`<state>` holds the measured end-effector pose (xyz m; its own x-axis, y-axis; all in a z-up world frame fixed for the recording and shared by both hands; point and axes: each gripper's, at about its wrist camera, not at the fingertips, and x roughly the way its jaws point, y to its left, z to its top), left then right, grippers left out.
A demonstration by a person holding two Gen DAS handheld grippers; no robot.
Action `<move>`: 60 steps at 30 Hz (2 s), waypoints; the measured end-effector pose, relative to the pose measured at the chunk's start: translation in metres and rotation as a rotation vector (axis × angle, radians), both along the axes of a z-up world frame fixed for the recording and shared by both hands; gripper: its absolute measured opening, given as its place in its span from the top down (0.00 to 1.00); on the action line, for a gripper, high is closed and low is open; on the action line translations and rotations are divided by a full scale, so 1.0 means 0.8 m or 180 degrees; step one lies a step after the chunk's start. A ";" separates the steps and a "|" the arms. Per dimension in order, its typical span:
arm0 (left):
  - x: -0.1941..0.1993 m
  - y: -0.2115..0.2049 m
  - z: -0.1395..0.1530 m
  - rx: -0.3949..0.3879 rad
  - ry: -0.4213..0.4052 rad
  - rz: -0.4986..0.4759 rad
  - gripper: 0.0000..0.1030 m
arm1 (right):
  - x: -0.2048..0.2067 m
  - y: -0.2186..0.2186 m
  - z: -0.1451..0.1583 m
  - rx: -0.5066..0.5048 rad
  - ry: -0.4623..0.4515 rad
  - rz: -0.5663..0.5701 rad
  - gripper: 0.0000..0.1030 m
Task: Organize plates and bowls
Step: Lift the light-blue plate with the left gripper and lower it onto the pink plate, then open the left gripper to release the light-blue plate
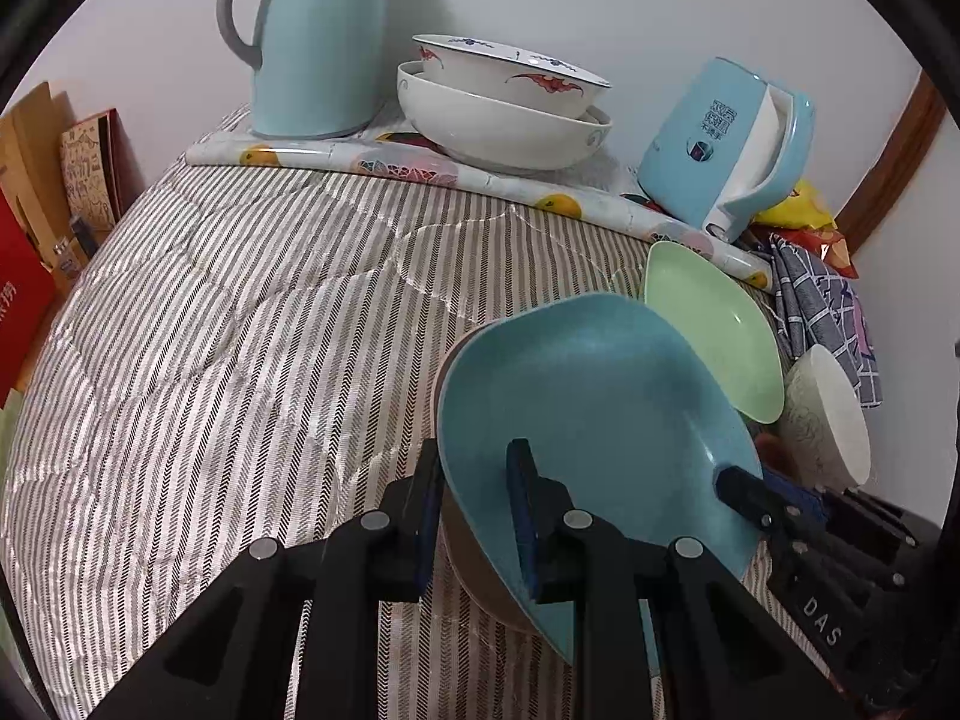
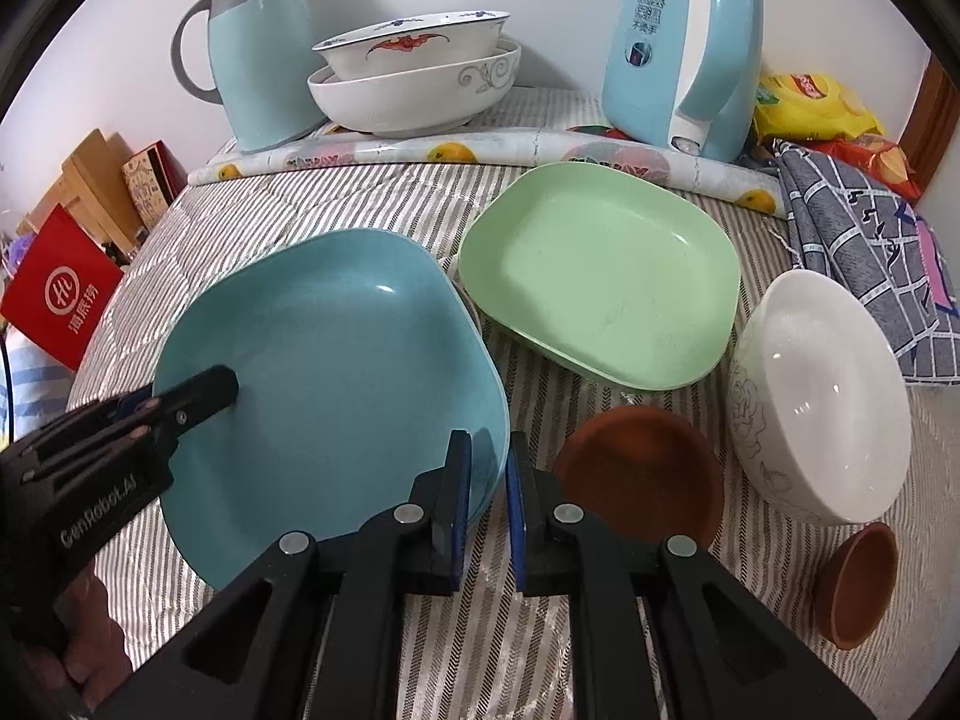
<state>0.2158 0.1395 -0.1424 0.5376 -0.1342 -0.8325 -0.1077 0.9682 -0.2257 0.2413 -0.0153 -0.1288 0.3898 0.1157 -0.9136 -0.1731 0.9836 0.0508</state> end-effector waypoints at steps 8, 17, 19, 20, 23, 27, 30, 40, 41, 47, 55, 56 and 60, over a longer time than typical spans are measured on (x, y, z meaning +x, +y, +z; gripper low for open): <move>-0.007 0.008 0.006 0.0002 -0.0029 0.0022 0.55 | -0.015 0.003 0.008 -0.0044 -0.0020 -0.0002 0.73; -0.024 0.013 0.006 -0.0088 -0.0082 0.0051 0.49 | -0.035 0.014 0.011 -0.0018 -0.0040 0.0116 0.60; -0.025 0.013 0.003 -0.0041 -0.0100 0.0099 0.62 | -0.039 0.014 0.012 -0.0029 -0.0044 0.0128 0.60; -0.024 0.013 0.001 -0.0041 -0.0095 0.0099 0.73 | -0.040 0.013 0.012 -0.0025 -0.0048 0.0133 0.60; -0.018 0.010 -0.004 -0.0066 -0.0083 0.0042 0.87 | -0.043 0.008 0.014 -0.0021 -0.0067 0.0120 0.60; -0.012 0.006 -0.006 0.0031 -0.0090 0.0055 0.88 | -0.043 -0.002 0.016 -0.0013 -0.0076 0.0075 0.60; -0.007 0.006 -0.008 0.0048 -0.0032 0.0033 0.88 | -0.040 -0.010 0.017 -0.0004 -0.0080 0.0034 0.60; -0.018 0.012 0.002 0.0134 -0.0033 0.0160 0.47 | -0.039 -0.022 0.022 0.0057 -0.0116 0.0002 0.59; -0.018 0.012 0.004 0.0146 -0.0034 0.0167 0.47 | -0.040 -0.023 0.023 0.0064 -0.0122 -0.0003 0.59; -0.024 0.004 0.026 0.0176 -0.0134 0.0195 0.47 | -0.045 -0.040 0.040 0.0114 -0.0241 -0.0072 0.51; -0.021 -0.030 0.064 0.0209 -0.0285 0.0132 0.47 | -0.050 -0.078 0.082 0.0091 -0.0527 -0.0229 0.47; -0.020 -0.036 0.068 0.0218 -0.0305 0.0111 0.47 | -0.051 -0.083 0.087 0.0097 -0.0557 -0.0247 0.47; -0.013 -0.067 0.083 0.0218 -0.0356 -0.0021 0.47 | -0.049 -0.104 0.101 0.0075 -0.0616 -0.0285 0.46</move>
<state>0.2052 0.0860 -0.0764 0.6270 -0.0830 -0.7746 -0.0792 0.9824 -0.1694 0.2017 -0.0984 -0.0478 0.5674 0.0932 -0.8181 -0.0937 0.9944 0.0483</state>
